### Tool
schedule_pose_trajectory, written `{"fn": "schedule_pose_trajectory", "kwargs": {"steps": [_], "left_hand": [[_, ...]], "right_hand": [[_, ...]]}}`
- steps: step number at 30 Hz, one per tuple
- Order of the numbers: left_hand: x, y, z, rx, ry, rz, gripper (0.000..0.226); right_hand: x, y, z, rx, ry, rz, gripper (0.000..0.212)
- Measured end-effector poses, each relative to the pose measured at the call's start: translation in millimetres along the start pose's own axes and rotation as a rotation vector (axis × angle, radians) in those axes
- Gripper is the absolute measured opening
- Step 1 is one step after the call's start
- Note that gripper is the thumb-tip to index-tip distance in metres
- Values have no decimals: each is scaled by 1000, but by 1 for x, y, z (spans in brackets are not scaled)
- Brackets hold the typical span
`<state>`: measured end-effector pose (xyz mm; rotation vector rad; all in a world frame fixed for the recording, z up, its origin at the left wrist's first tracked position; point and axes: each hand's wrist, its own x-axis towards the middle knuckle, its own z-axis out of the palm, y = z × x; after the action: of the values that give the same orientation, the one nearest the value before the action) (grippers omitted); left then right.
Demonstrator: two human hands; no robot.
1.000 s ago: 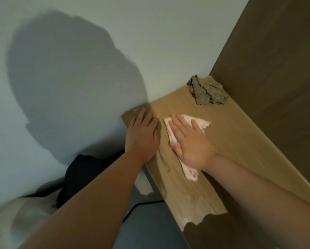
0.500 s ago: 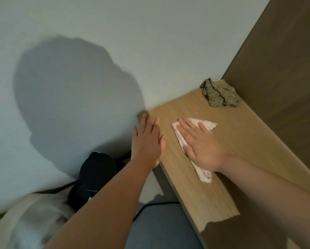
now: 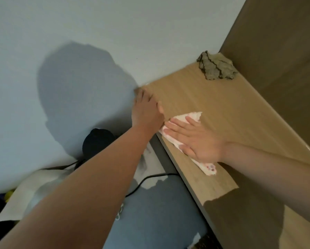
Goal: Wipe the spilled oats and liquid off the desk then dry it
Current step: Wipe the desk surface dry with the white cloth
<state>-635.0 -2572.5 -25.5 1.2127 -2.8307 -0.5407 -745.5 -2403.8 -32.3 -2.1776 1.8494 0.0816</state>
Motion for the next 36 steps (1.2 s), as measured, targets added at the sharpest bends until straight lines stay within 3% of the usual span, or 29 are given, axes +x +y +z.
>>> {"fn": "schedule_pose_trajectory", "kwargs": {"steps": [1, 4, 6, 8, 12, 14, 16, 19, 21, 23, 26, 28, 30, 34, 36], "left_hand": [[-2, 12, 3, 54, -19, 19, 50], [-12, 48, 20, 199, -110, 139, 54], [-19, 60, 33, 250, -121, 184, 55], [-22, 60, 39, 237, -71, 180, 56], [-24, 57, 41, 148, -25, 196, 58], [-23, 58, 42, 135, -30, 199, 59], [-23, 60, 43, 149, -34, 194, 61], [-23, 60, 42, 162, -41, 200, 61], [-22, 59, 42, 156, -34, 213, 60], [-22, 58, 43, 140, -27, 220, 58], [-22, 57, 44, 133, -6, 219, 56], [-23, 58, 45, 128, 1, 216, 56], [-23, 58, 45, 119, 2, 213, 56], [-21, 58, 45, 125, 10, 211, 56], [-21, 58, 45, 119, 6, 213, 56]], "right_hand": [[-23, 15, 2, 12, 12, 68, 60], [-70, 63, -3, 69, 39, 672, 60], [-74, 57, -3, 122, 85, 918, 60], [-67, 17, 9, 101, 81, 855, 61], [-108, -66, 42, -42, 57, 156, 63], [-136, -49, 47, -82, -7, 19, 62], [-140, -14, 38, -73, 25, 278, 65], [-106, 23, 17, 107, 61, 930, 68], [-75, 10, 9, 181, 131, 1133, 68], [-60, -25, 14, 161, 119, 1040, 69], [-79, -87, 37, 58, 129, 664, 67], [-100, -89, 42, 54, 104, 559, 66], [-111, -67, 41, 25, 63, 663, 67], [-88, -17, 21, 195, 157, 1282, 67], [-68, -32, 19, 186, 179, 1290, 66]]}}
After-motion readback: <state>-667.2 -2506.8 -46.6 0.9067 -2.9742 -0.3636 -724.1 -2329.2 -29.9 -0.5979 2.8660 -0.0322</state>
